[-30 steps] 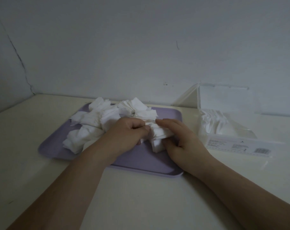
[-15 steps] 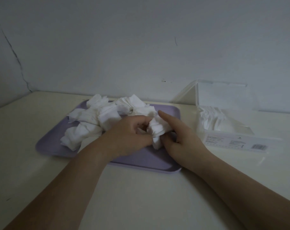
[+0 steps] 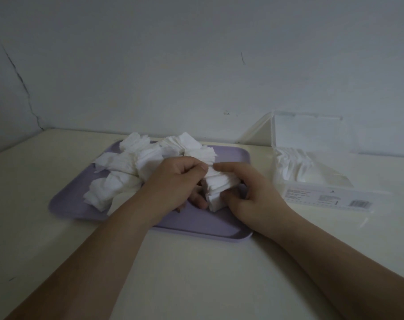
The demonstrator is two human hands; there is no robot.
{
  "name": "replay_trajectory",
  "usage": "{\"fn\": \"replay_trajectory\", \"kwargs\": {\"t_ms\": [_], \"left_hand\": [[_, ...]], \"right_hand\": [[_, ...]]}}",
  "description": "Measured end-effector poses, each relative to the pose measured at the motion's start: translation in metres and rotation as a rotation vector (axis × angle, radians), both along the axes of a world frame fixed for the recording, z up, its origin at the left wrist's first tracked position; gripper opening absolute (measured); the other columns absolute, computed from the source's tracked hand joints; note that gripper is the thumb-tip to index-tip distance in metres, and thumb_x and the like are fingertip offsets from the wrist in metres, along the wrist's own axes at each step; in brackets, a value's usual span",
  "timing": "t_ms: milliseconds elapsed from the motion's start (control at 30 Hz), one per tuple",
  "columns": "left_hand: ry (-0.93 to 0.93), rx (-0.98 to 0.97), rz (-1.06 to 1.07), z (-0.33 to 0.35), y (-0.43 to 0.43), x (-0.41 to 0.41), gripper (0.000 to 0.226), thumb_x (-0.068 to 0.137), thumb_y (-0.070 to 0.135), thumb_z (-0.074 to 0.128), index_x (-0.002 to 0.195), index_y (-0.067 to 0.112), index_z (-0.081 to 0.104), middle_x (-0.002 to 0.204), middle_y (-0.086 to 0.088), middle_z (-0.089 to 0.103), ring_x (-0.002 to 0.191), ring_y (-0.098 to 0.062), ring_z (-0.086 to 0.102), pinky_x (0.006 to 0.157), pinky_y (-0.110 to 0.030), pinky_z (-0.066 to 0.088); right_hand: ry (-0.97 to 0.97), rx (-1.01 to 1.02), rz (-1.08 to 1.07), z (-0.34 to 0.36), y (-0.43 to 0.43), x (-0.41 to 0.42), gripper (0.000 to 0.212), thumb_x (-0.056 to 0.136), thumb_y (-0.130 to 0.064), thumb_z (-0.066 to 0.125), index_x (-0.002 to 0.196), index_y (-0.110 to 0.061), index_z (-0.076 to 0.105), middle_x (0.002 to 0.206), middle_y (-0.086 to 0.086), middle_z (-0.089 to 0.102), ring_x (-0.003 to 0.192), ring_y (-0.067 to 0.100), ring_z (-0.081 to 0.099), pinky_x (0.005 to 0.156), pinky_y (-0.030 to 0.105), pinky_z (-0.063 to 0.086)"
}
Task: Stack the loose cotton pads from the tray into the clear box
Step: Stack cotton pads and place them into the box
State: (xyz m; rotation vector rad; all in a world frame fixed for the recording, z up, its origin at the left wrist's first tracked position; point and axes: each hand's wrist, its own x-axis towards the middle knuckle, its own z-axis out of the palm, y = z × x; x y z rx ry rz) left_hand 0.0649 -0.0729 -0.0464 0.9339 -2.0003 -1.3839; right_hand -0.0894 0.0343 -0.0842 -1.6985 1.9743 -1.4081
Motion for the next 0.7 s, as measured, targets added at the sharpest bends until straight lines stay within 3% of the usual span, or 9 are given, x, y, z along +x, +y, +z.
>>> {"fn": "replay_trajectory", "kwargs": {"t_ms": [133,200,300,400,533,600,700], "left_hand": [[0.003,-0.075,0.070,-0.003,-0.007,0.003,0.023,0.106,0.022,0.051,0.095,0.011,0.068,0.076,0.002,0.077,0.054,-0.019,0.073,0.039,-0.020,0.035],[0.004,-0.147,0.089,-0.004,-0.008,0.003,0.023,0.106,0.016,0.051,0.094,0.005,0.068,0.081,-0.004,0.077,0.052,-0.017,0.071,0.039,-0.018,0.039],[0.021,-0.180,0.071,-0.002,-0.006,0.000,0.026,0.106,0.017,0.052,0.093,0.000,0.067,0.079,-0.010,0.074,0.044,-0.010,0.066,0.044,-0.014,0.045],[0.068,-0.053,0.080,-0.001,-0.002,-0.002,0.033,0.105,0.028,0.056,0.090,0.002,0.071,0.062,-0.007,0.068,0.040,-0.007,0.060,0.038,-0.013,0.039],[0.137,0.035,0.077,-0.005,-0.003,-0.003,0.021,0.102,0.018,0.061,0.088,0.006,0.072,0.064,-0.009,0.069,0.047,-0.015,0.061,0.038,-0.015,0.038],[0.135,-0.029,0.133,-0.007,-0.008,-0.002,0.023,0.103,0.019,0.059,0.086,0.007,0.071,0.061,-0.012,0.070,0.043,-0.011,0.056,0.039,-0.017,0.037],[0.110,-0.232,0.206,-0.009,-0.016,0.001,0.022,0.102,0.018,0.059,0.088,0.005,0.069,0.064,-0.015,0.073,0.044,-0.009,0.063,0.049,-0.021,0.048]], "right_hand": [[-0.061,0.043,-0.034,-0.001,-0.002,-0.001,0.049,0.081,-0.013,0.064,0.125,-0.035,0.065,0.123,-0.012,0.067,0.113,0.006,0.063,0.102,0.031,0.051],[-0.082,0.042,-0.049,-0.001,-0.002,0.000,0.050,0.077,-0.022,0.061,0.124,-0.039,0.065,0.123,-0.013,0.067,0.110,0.005,0.065,0.101,0.033,0.053],[-0.083,0.020,-0.047,-0.002,-0.003,0.000,0.051,0.079,-0.018,0.064,0.125,-0.039,0.066,0.125,-0.014,0.067,0.113,0.005,0.065,0.102,0.033,0.053],[-0.053,-0.007,-0.030,-0.002,-0.002,-0.001,0.053,0.083,-0.006,0.068,0.125,-0.038,0.066,0.126,-0.015,0.067,0.117,0.004,0.063,0.103,0.024,0.050],[-0.035,-0.036,-0.003,-0.001,-0.001,-0.002,0.054,0.083,0.000,0.070,0.123,-0.036,0.068,0.124,-0.012,0.068,0.117,0.004,0.063,0.099,0.012,0.046],[-0.046,-0.035,-0.005,-0.001,-0.001,-0.003,0.052,0.082,0.000,0.070,0.123,-0.033,0.070,0.123,-0.012,0.069,0.115,0.005,0.064,0.098,0.013,0.047],[-0.059,-0.019,-0.017,0.001,-0.001,-0.002,0.050,0.082,0.000,0.070,0.121,-0.032,0.071,0.119,-0.016,0.069,0.109,0.001,0.065,0.091,0.004,0.043]]}}
